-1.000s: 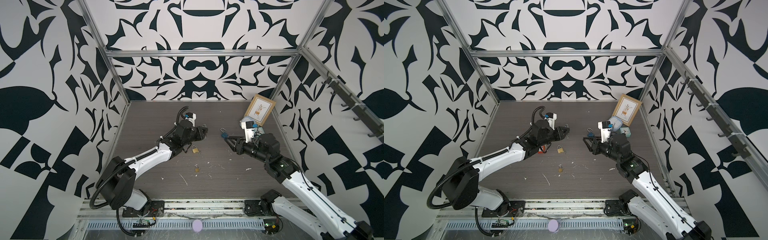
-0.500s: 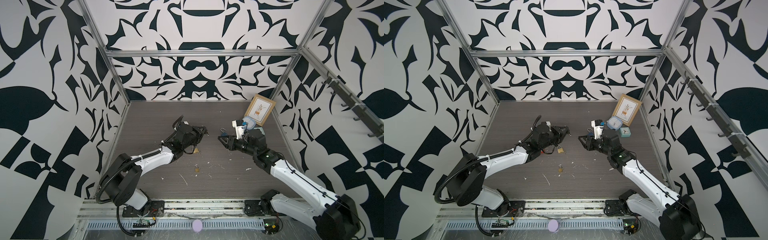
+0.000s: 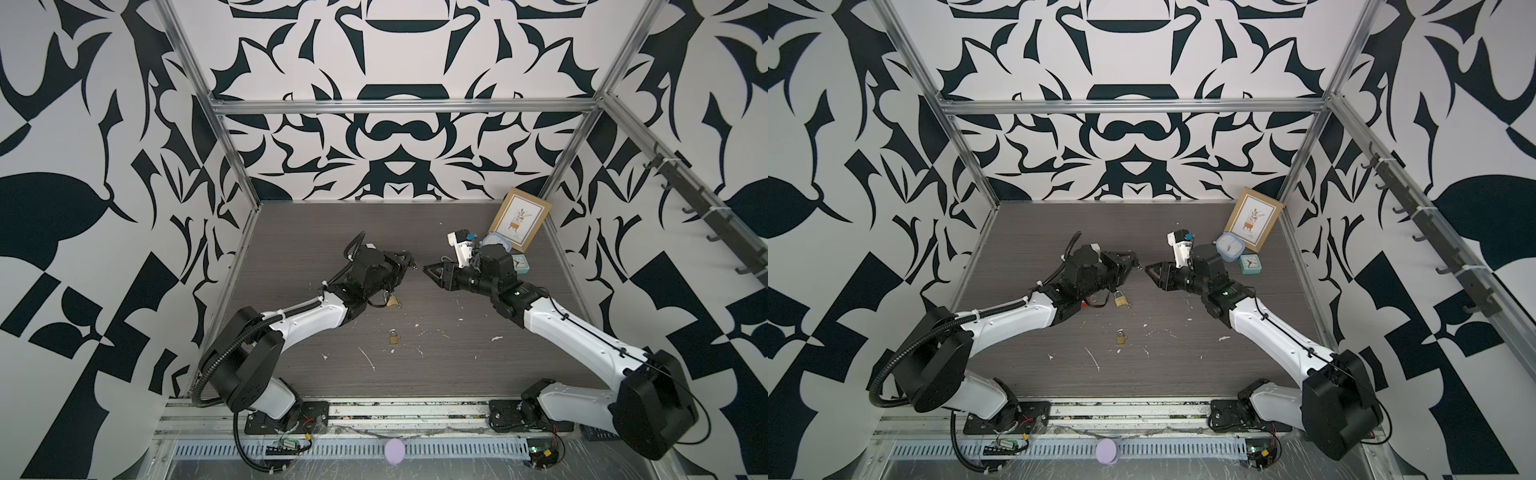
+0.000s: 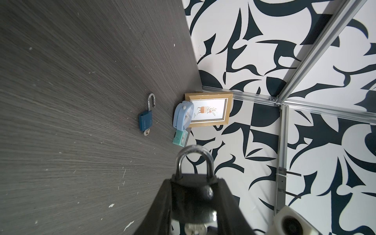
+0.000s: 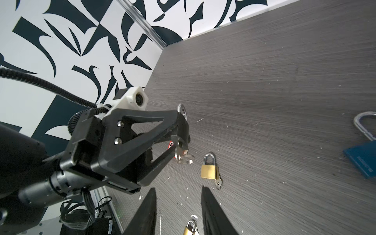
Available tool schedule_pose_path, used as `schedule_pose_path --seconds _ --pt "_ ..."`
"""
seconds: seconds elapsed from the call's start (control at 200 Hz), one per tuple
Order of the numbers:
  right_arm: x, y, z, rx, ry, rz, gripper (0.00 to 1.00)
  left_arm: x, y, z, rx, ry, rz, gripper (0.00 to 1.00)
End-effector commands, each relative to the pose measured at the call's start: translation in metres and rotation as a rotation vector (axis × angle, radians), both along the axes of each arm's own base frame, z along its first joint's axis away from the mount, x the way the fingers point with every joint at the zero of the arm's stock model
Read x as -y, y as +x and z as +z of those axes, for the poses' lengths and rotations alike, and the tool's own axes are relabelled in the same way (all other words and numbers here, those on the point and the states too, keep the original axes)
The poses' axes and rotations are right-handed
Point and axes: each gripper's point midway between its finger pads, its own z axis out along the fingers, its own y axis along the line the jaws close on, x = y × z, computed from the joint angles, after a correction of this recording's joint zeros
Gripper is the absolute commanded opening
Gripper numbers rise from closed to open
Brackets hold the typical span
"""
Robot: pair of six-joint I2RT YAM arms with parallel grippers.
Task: Lock with the key
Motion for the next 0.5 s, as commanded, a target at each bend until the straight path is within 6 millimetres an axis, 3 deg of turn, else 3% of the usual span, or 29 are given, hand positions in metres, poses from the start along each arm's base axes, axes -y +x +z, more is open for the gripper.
schedule_pose_path --seconds 0.0,0.495 --pt "-0.011 0.007 0.03 0.109 0.004 0.043 0.36 0.0 0.001 0.007 0.016 -0.02 0.014 0.0" --pt "-0.027 0.021 0.015 0.137 -0.092 0.083 0.29 -0.004 -0.003 0.005 0.0 -0.012 0.018 0.0"
